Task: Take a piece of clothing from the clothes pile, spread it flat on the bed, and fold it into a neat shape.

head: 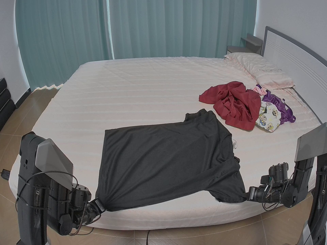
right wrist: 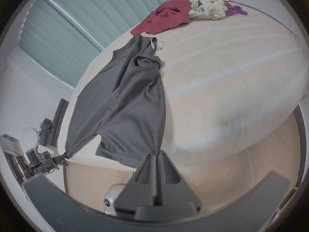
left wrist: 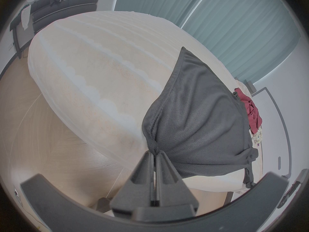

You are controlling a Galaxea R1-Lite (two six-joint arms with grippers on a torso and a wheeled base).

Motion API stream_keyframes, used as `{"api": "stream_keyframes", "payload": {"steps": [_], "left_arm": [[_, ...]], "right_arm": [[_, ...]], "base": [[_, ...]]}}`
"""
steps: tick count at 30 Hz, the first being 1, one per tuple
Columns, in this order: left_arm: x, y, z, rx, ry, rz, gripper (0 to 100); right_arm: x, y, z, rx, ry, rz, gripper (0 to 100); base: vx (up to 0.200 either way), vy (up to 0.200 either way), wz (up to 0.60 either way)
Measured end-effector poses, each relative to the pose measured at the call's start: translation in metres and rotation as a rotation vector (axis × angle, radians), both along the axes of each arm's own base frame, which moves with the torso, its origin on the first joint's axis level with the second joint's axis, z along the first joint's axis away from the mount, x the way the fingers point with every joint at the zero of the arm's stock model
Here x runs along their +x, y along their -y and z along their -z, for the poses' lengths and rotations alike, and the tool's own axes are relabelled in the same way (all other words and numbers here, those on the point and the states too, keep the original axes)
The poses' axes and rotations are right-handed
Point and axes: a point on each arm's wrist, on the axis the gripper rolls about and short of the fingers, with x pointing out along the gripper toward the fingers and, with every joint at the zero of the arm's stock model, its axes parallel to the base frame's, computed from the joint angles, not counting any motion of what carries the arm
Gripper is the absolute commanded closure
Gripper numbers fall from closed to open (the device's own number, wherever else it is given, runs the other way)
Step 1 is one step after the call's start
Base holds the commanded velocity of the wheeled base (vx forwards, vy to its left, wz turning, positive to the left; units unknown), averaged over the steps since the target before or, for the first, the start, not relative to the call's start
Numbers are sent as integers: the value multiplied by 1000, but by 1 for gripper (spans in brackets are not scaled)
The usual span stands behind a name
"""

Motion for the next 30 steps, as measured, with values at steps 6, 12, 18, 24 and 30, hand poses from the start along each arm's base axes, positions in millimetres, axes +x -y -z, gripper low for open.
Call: {"api": "stream_keyframes", "payload": {"steps": [6,12,18,24,30], "left_arm": [[0,1,-8,4,29,12,100],[-5,-1,-27,9,76,26,100],[-8,-8,-42,68,124,66,100],[-8,-12,-51,102,162,89,100],[-12,-13,-50,119,124,92,100]], "right_arm": [[-18,3,-13,-1,-9,1,100],[-39,5,-22,-23,-27,-22,100],[-57,6,-30,-61,-29,-67,100],[-67,6,-33,-78,-48,-80,100],[-72,5,-32,-80,-90,-83,100]], "base": [[0,0,0],[0,0,0],[0,0,0],[0,0,0],[0,0,0]]}}
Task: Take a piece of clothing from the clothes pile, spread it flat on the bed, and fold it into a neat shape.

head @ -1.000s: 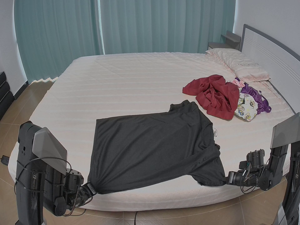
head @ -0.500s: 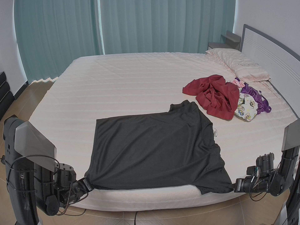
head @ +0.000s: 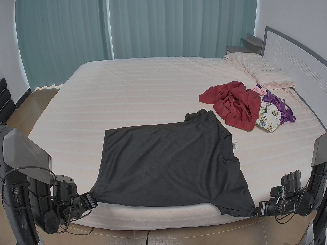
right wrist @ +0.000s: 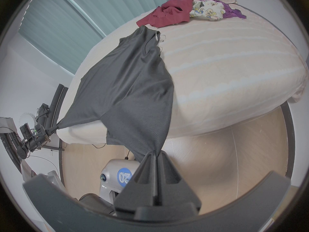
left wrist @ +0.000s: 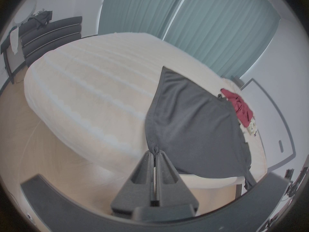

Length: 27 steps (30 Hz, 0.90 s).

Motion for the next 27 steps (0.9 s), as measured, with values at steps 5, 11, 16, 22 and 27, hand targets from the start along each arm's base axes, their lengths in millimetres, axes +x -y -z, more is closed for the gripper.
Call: {"api": "stream_keyframes", "payload": {"steps": [5,11,16,22,27], "left_arm": [[-7,-1,1,36,-69,23,100],[-10,-1,-2,74,-81,61,100],[-14,-1,-2,87,-120,71,100],[-21,-2,-1,106,-181,83,100],[-23,-2,-3,111,-194,86,100]], "right_arm": [[-7,0,-1,-5,-52,-2,100],[-16,0,-6,-11,-105,-14,100],[-23,-2,-11,-18,-133,-28,100],[-30,-3,-14,-59,-161,-25,100],[-35,-4,-16,-67,-186,-35,100]], "base": [[0,0,0],[0,0,0],[0,0,0],[0,0,0],[0,0,0]]}}
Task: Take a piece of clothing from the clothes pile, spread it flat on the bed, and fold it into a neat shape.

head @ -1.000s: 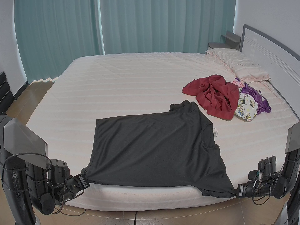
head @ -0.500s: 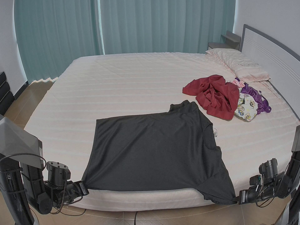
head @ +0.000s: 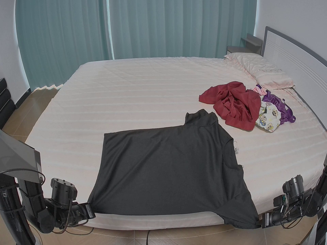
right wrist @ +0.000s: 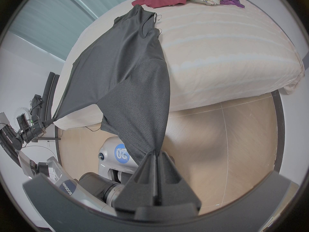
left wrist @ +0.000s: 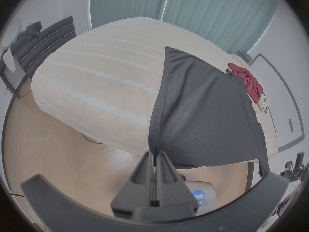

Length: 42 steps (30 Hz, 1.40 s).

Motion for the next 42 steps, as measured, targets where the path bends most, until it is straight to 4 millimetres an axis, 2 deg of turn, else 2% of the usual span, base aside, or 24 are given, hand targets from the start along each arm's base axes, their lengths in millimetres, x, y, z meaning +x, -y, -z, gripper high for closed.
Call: {"api": "stream_keyframes", "payload": {"steps": [12,19,25,30,35,42], "left_arm": [[-21,-2,-2,34,-159,18,100],[-25,2,-18,18,-104,44,100],[-14,1,-32,-6,-21,24,100],[-2,0,-42,-3,-45,-2,100],[21,0,-59,-26,-30,-30,100],[50,0,-81,-73,53,-68,100]], "right_arm": [[-14,-5,-15,-1,9,-50,100],[-15,-6,-28,20,102,-46,100],[-3,-7,-50,46,247,-28,100],[11,-7,-65,58,340,-3,100],[27,-6,-76,68,396,28,100],[60,-5,-91,84,468,73,100]], "base": [[0,0,0],[0,0,0],[0,0,0],[0,0,0],[0,0,0],[0,0,0]]}}
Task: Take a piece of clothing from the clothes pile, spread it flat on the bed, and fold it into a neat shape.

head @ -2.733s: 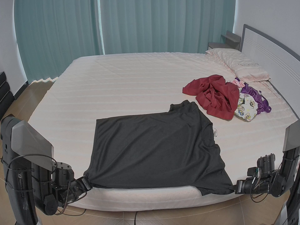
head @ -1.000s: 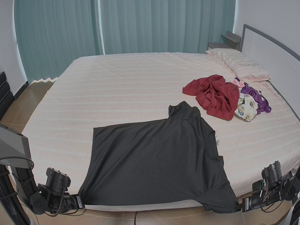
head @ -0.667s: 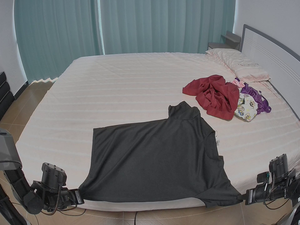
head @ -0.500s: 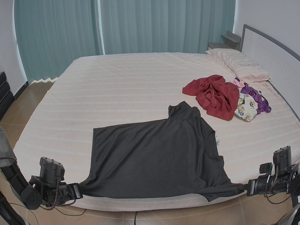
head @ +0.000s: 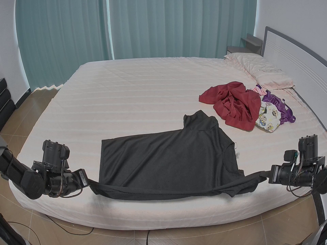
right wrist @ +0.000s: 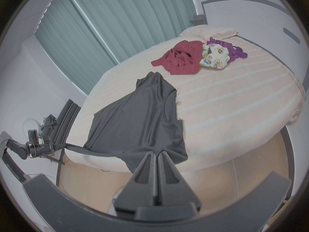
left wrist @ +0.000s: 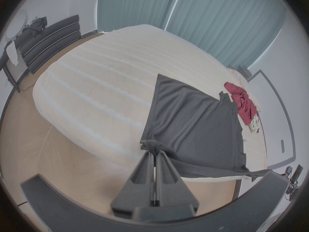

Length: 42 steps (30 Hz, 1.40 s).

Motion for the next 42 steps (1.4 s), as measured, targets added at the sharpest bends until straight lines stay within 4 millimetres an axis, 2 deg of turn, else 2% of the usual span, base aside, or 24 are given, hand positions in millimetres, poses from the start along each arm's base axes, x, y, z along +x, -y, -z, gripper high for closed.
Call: {"api": "stream_keyframes", "payload": {"steps": [9,24,31,42], "left_arm": [[34,-10,-7,-10,35,-59,100],[78,-5,-3,-9,-3,-56,100],[98,-1,6,-13,-9,-60,100],[133,3,29,-29,-36,-90,100]], "right_arm": [[44,-1,-5,-7,39,41,100],[91,-3,-3,-2,28,90,100],[115,-8,-5,-3,25,84,100],[153,-23,16,8,15,114,100]], "base": [[0,0,0],[0,0,0],[0,0,0],[0,0,0]]}}
